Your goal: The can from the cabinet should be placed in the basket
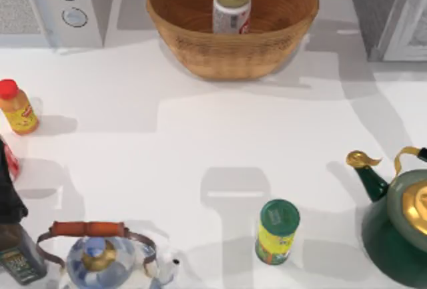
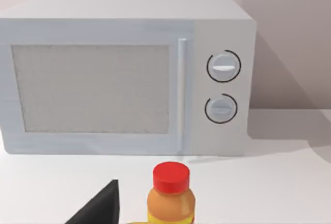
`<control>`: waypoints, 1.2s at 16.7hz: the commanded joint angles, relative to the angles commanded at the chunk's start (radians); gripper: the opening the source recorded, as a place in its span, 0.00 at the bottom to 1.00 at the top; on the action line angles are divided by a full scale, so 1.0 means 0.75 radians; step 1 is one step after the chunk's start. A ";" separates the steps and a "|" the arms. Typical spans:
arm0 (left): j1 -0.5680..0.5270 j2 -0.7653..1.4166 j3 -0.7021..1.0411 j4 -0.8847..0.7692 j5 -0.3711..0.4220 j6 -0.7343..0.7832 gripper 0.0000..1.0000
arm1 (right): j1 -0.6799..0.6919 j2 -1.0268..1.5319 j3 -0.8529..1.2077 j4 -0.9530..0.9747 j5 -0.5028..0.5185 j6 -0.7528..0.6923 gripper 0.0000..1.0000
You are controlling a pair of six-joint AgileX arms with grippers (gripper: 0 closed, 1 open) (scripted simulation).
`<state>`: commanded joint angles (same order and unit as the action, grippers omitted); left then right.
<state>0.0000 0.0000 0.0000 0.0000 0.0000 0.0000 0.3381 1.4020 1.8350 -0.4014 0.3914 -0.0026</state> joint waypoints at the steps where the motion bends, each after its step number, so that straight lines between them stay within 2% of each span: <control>1: 0.000 0.000 0.000 0.000 0.000 0.000 1.00 | -0.002 -0.008 -0.009 0.003 -0.002 0.000 1.00; 5: 0.000 0.000 0.000 0.000 0.000 0.000 1.00 | -0.027 -0.111 -0.142 0.033 -0.030 0.000 1.00; 9: 0.000 0.000 0.000 0.000 0.000 0.000 1.00 | -0.072 -0.310 -0.403 0.089 -0.088 0.001 1.00; 20: 0.000 0.000 0.000 0.000 0.000 0.000 1.00 | -0.288 -1.175 -1.537 0.337 -0.326 0.001 1.00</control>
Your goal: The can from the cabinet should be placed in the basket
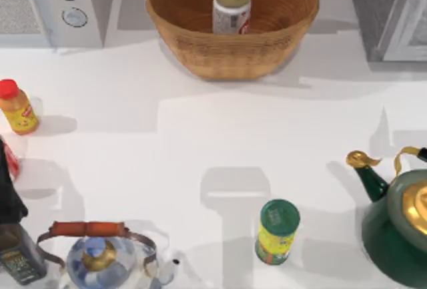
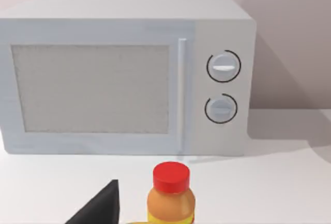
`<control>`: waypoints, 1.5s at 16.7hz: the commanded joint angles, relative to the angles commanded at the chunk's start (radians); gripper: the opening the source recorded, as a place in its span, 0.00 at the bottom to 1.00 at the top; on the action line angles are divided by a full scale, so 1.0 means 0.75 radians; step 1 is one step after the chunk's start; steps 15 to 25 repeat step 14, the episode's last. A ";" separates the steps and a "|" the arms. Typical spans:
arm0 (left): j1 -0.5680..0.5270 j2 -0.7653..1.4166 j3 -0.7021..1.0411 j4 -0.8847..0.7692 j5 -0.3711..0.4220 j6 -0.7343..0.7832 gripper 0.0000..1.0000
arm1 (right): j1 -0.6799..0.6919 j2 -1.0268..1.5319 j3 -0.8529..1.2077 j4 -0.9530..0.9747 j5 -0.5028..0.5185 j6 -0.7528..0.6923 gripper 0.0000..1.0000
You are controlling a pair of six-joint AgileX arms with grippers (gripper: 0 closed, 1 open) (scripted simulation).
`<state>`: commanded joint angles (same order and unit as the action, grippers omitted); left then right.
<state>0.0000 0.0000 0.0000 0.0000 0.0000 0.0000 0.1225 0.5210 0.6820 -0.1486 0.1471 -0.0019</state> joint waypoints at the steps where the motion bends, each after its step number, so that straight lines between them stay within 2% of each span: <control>1: 0.000 0.000 0.000 0.000 0.000 0.000 1.00 | -0.022 -0.085 -0.111 0.024 -0.023 0.000 1.00; 6: 0.000 0.000 0.000 0.000 0.000 0.000 1.00 | -0.116 -0.460 -0.606 0.132 -0.125 0.000 1.00; 10: 0.000 0.000 0.000 0.000 0.000 0.000 1.00 | -0.157 -0.654 -0.858 0.187 -0.182 0.002 1.00; 25: 0.000 0.000 0.000 0.000 0.000 0.000 1.00 | -0.163 -0.695 -0.909 0.198 -0.196 0.003 1.00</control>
